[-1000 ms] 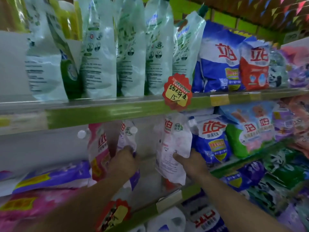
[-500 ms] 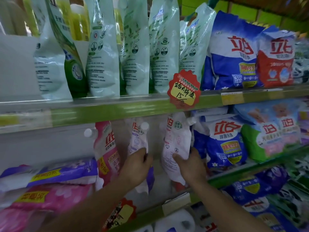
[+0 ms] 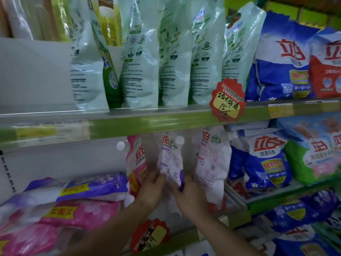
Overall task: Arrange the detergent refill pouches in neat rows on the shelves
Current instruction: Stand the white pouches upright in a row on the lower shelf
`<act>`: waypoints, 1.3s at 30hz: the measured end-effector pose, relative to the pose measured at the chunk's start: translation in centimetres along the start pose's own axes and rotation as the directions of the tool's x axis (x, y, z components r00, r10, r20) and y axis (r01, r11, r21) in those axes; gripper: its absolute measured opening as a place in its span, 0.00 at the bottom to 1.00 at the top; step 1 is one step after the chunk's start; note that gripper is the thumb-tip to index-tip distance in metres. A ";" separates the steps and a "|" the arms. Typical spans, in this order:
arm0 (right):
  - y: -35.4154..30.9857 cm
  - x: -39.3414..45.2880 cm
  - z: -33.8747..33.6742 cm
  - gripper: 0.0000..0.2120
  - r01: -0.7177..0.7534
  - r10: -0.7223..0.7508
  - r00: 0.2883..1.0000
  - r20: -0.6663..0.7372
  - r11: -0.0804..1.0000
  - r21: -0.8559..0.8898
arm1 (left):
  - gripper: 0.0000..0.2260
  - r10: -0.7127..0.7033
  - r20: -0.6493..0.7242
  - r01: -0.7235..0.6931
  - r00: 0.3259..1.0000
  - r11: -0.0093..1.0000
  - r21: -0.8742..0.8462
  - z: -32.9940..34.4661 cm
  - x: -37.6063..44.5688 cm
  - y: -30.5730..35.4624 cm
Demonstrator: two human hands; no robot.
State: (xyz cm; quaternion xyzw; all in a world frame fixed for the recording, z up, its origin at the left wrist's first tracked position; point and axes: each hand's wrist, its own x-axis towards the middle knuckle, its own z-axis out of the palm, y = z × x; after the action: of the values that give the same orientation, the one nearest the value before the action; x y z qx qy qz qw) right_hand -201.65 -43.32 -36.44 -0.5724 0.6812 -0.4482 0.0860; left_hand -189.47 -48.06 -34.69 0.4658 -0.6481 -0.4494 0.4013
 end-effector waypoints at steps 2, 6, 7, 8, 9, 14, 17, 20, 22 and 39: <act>0.0 0.1 0.3 0.12 -0.016 0.015 0.999 -0.030 1.000 -0.024 | 0.15 -0.043 0.039 0.045 0.998 0.998 -0.053 -0.2 -0.2 0.2; 0.1 0.9 -0.3 0.15 -0.062 0.062 0.998 -0.013 0.996 -0.062 | 0.16 -0.106 0.096 0.114 0.990 0.990 -0.085 -0.4 -0.4 0.1; 0.4 1.2 -0.6 0.16 -0.070 0.069 0.997 -0.017 0.995 -0.070 | 0.16 -0.109 0.098 0.118 0.989 0.989 -0.092 -0.4 -0.4 0.1; 0.6 1.4 -0.9 0.17 -0.080 0.078 0.996 -0.033 0.994 -0.073 | 0.15 -0.106 0.102 0.117 0.989 0.988 -0.104 -0.4 -0.3 0.0; 0.8 1.5 -1.1 0.17 -0.079 0.076 0.996 -0.050 0.994 -0.071 | 0.14 -0.091 0.102 0.101 0.991 0.989 -0.107 -0.4 -0.3 -0.1; 1.1 1.0 -0.5 0.15 -0.021 0.016 0.999 -0.049 0.995 -0.100 | 0.04 0.261 -0.182 -0.230 0.948 0.957 0.174 -0.4 -0.9 -0.4; 1.1 0.9 -0.3 0.20 -0.085 0.085 0.996 0.002 0.996 0.009 | 0.11 0.388 -0.395 -0.344 0.833 0.922 0.180 -1.8 -2.3 -0.2; 1.1 0.6 0.1 0.27 -0.154 0.148 0.985 0.086 0.986 0.064 | 0.17 0.386 -0.481 -0.332 0.787 0.923 0.197 -3.2 -3.5 -0.5; 1.1 0.6 0.3 0.26 -0.184 0.175 0.981 0.083 0.976 0.118 | 0.19 0.360 -0.530 -0.294 0.767 0.933 0.209 -4.2 -3.8 -0.9; -9.8 0.6 8.4 0.38 -0.048 0.084 0.983 0.163 0.976 -0.211 | 0.10 0.239 -0.374 -0.211 0.896 0.971 0.113 -11.7 -0.8 0.0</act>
State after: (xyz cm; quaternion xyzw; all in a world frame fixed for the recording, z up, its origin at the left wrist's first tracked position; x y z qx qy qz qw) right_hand -189.64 -47.60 -34.13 -0.5915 0.7328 -0.3214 0.0993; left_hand -178.26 -49.75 -31.53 0.4805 -0.6212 -0.2771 0.5536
